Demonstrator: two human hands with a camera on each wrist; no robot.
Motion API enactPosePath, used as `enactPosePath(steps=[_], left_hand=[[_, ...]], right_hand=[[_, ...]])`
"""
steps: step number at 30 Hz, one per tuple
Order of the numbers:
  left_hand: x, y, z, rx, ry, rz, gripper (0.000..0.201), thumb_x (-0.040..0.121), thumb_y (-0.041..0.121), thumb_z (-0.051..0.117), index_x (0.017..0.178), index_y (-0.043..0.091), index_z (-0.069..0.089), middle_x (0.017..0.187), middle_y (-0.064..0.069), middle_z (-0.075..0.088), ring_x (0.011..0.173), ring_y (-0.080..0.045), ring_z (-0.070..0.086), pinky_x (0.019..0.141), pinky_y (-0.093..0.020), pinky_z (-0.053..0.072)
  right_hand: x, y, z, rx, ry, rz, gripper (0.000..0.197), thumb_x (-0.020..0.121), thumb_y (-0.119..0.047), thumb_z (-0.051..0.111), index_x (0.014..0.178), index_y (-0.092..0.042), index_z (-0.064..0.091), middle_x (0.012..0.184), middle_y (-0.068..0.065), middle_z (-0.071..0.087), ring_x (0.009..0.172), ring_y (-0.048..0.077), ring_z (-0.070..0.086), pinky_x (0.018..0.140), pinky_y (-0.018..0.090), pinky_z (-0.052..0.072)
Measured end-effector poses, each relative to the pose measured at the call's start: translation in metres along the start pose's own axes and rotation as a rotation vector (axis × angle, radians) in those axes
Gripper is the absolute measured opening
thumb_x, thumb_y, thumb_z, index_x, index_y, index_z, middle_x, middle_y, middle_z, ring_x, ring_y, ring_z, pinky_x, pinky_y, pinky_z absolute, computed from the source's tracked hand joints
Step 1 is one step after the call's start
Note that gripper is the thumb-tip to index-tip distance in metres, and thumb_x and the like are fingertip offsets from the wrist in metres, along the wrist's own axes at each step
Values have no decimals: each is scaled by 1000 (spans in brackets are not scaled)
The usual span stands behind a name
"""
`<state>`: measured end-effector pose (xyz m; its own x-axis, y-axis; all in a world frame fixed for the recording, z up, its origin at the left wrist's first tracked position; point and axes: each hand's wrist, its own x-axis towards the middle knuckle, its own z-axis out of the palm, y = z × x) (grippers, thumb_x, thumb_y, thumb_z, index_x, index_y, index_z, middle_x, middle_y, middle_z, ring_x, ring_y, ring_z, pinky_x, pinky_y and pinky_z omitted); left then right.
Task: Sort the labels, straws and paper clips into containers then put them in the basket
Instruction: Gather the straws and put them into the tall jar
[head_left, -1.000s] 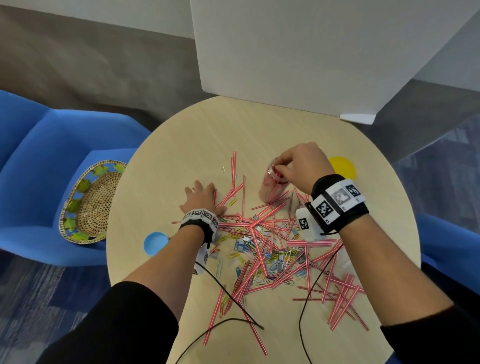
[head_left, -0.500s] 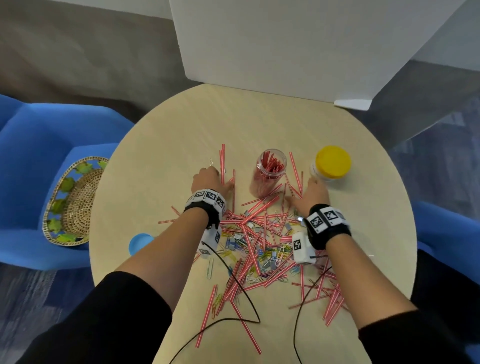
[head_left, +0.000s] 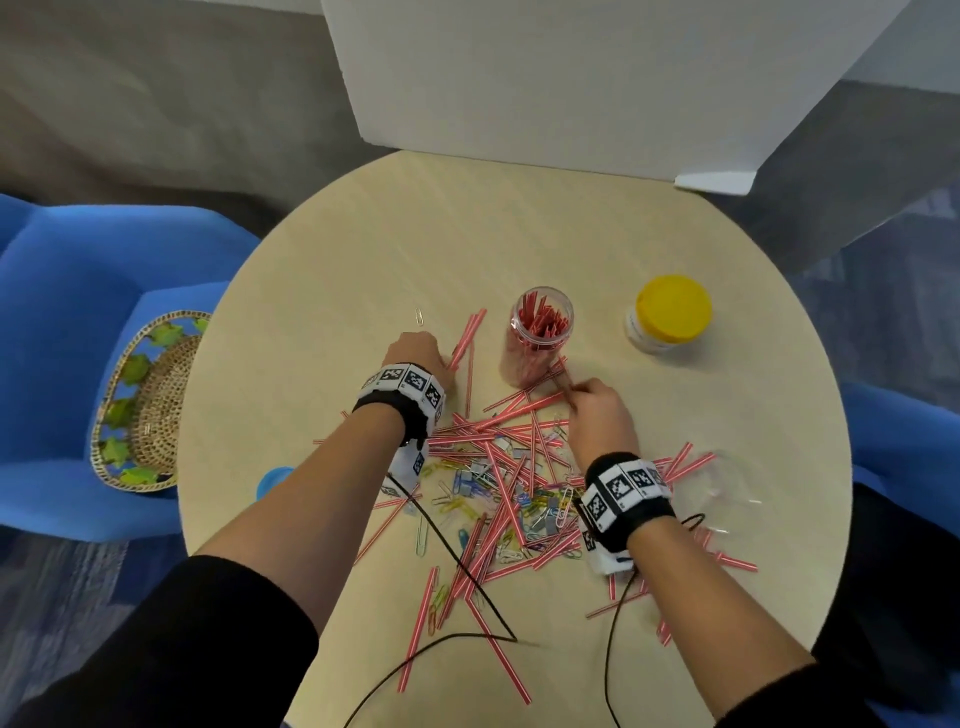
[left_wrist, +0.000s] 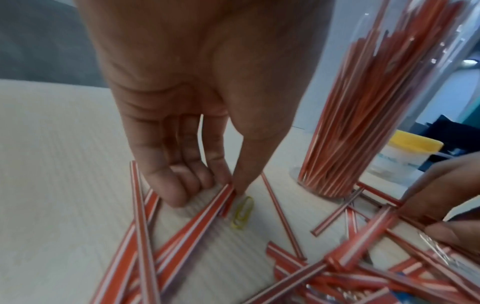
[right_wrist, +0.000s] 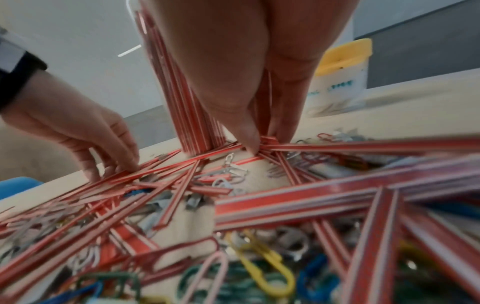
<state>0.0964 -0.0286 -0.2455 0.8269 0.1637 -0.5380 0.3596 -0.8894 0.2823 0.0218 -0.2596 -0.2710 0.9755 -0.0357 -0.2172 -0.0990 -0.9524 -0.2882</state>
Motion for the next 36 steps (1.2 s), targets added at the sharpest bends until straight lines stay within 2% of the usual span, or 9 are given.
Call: enactPosePath(steps=[3, 8, 12, 19, 23, 26, 30, 33, 36], left_hand=[[-8, -1, 0, 91, -34, 40, 19, 86, 23, 68, 81, 5, 73, 65, -7, 62, 54, -22, 54, 56, -25, 47], [-25, -1, 11, 100, 26, 108, 20, 87, 16, 66, 104, 6, 66, 96, -15, 69, 87, -33, 66, 75, -35, 56], [-34, 5, 19, 178, -34, 128, 13, 85, 17, 68, 87, 4, 68, 83, -13, 69, 79, -32, 68, 66, -32, 54], [-42, 8, 30, 270, -94, 103, 23, 92, 25, 60, 78, 8, 61, 83, -10, 68, 67, -26, 58, 60, -28, 46], [-45, 2, 32, 345, -108, 162, 16, 95, 11, 49, 102, 4, 61, 107, -15, 65, 90, -31, 63, 75, -35, 51], [-50, -2, 35, 326, -95, 181, 25, 101, 12, 37, 120, 2, 49, 122, -18, 55, 111, -34, 56, 87, -39, 46], [-55, -8, 34, 124, -3, 190, 23, 98, 8, 43, 121, 3, 41, 93, -14, 61, 82, -31, 59, 65, -38, 46], [-64, -13, 32, -26, 150, 224, 17, 96, 2, 39, 113, 4, 39, 68, -4, 53, 60, -26, 53, 51, -35, 40], [-78, -20, 33, -238, 301, 246, 12, 101, 11, 32, 109, 7, 40, 71, -8, 60, 59, -29, 57, 49, -39, 45]], right_hand=[[-10, 4, -9, 116, 22, 117, 29, 90, -5, 63, 117, -11, 70, 108, 7, 67, 97, 26, 65, 89, 34, 53], [-10, -7, -22, 201, -40, 304, 41, 85, -9, 72, 125, -10, 61, 111, 11, 67, 103, 30, 64, 90, 37, 54], [-2, -26, -29, 4, -192, 283, 18, 85, -4, 64, 102, -5, 68, 100, 15, 69, 94, 34, 66, 80, 36, 57], [14, -33, -38, -88, -336, 291, 25, 83, -12, 72, 105, -4, 66, 108, 15, 68, 101, 32, 66, 83, 35, 57], [14, -17, -42, 101, -320, 369, 30, 76, -21, 80, 101, -6, 72, 103, 14, 72, 94, 31, 68, 83, 36, 57], [11, 2, -49, 399, -339, 403, 28, 83, -11, 74, 110, -8, 72, 100, 11, 73, 86, 26, 69, 74, 31, 55], [3, 19, -65, 778, -327, 441, 19, 91, 0, 63, 107, -3, 72, 88, 13, 70, 68, 22, 63, 58, 28, 52], [-9, 26, -76, 1093, -315, 484, 16, 96, 0, 57, 107, 0, 67, 100, 12, 67, 79, 25, 65, 75, 30, 58], [-23, 31, -84, 1299, -321, 458, 19, 99, -5, 52, 113, 3, 63, 101, 15, 64, 91, 25, 65, 89, 35, 57]])
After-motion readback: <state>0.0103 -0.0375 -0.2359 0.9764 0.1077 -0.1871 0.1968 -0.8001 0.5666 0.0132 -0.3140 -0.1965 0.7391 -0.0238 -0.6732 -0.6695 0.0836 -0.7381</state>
